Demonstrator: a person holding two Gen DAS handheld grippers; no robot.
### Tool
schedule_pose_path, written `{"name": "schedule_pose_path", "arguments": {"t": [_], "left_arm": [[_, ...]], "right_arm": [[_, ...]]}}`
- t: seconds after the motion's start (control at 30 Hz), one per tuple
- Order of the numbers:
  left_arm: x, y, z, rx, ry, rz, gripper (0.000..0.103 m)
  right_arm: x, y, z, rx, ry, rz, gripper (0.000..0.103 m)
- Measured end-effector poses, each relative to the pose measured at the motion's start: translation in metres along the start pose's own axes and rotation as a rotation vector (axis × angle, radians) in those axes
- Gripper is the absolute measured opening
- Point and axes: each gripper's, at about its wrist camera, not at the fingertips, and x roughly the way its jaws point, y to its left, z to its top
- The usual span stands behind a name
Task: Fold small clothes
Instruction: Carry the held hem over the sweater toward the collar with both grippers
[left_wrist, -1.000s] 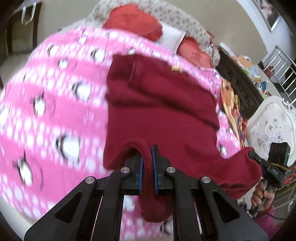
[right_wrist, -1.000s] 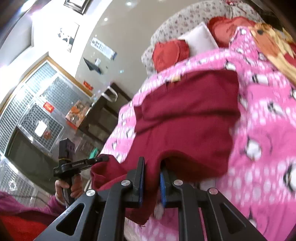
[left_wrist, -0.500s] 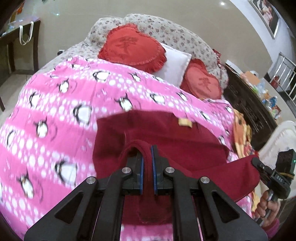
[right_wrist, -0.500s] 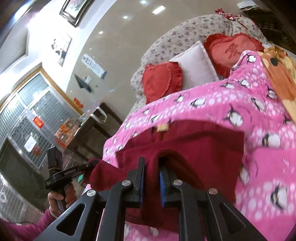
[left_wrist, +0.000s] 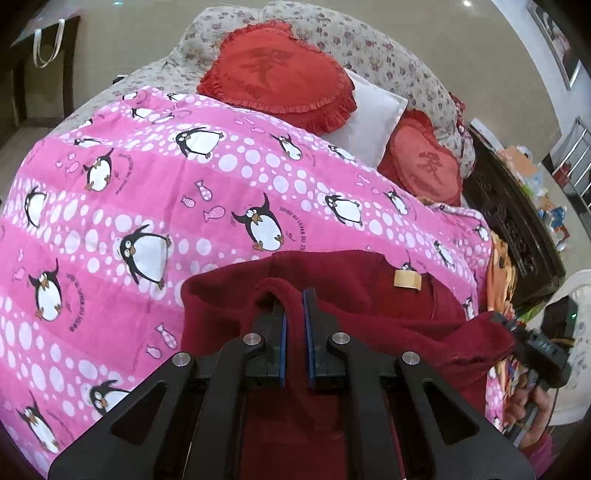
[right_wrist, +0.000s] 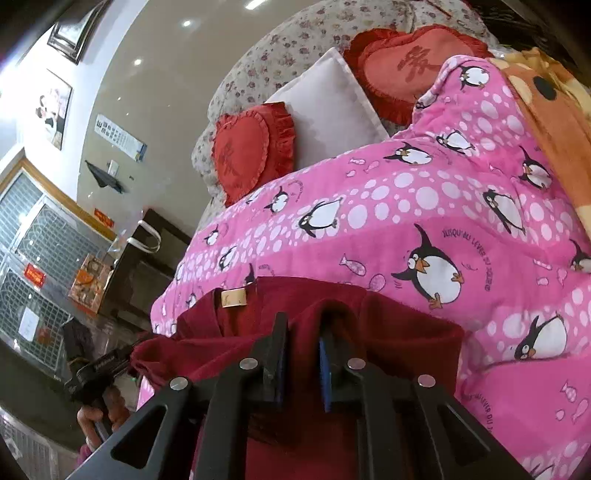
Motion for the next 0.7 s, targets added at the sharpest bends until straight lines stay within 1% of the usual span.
{"name": "schedule_pose_path", "arguments": {"t": [0.03,0.07,0.1,0.13,0.17,0.2,0.23,0.3,0.33,0.43,0.53,0.63,0.7], "left_arm": [[-0.001,0.0,0.0,0.004,0.006,0.002,0.008],[-0.001,0.001,0.0,0.002,0.014,0.0,0.009],[-0.001,0.002,0.0,-0.003,0.027,-0.004,0.015],[-0.002,0.003,-0.001,-0.013,0.037,-0.008,0.027],[-0.004,0.004,-0.002,-0.022,0.042,-0.012,0.038],[-0.007,0.004,-0.002,-0.03,0.035,-0.014,0.063],[-0.015,0.004,-0.003,-0.037,-0.005,-0.014,0.075],[-0.028,0.004,-0.001,-0.035,-0.074,-0.027,0.076],[-0.032,0.003,0.001,-0.032,-0.083,-0.03,0.076],[-0.031,-0.001,0.003,-0.033,-0.07,-0.026,0.076],[-0.021,-0.009,-0.002,-0.007,-0.067,0.001,0.076],[0.005,-0.017,-0.004,0.027,-0.031,0.055,0.076],[0.027,-0.013,-0.003,0.024,0.003,0.086,0.076]], "right_arm": [[-0.01,-0.003,0.002,0.019,-0.036,0.005,0.034],[-0.018,-0.007,0.004,0.049,-0.066,0.024,0.044],[-0.026,-0.011,0.005,0.081,-0.087,0.05,0.044],[-0.034,-0.014,0.006,0.104,-0.095,0.077,0.044],[-0.041,-0.012,0.006,0.101,-0.097,0.084,0.044],[-0.045,-0.008,0.004,0.081,-0.096,0.078,0.044],[-0.05,0.001,0.0,0.034,-0.093,0.063,0.044],[-0.053,0.015,-0.01,-0.035,-0.085,0.044,0.044],[-0.051,0.022,-0.016,-0.066,-0.074,0.034,0.044],[-0.034,0.041,-0.027,-0.147,-0.034,0.009,0.044],[-0.008,0.056,-0.029,-0.218,-0.009,-0.049,0.044],[0.025,0.06,-0.022,-0.243,0.011,-0.079,0.044],[0.044,0.054,-0.016,-0.239,0.022,-0.131,0.044]]}}
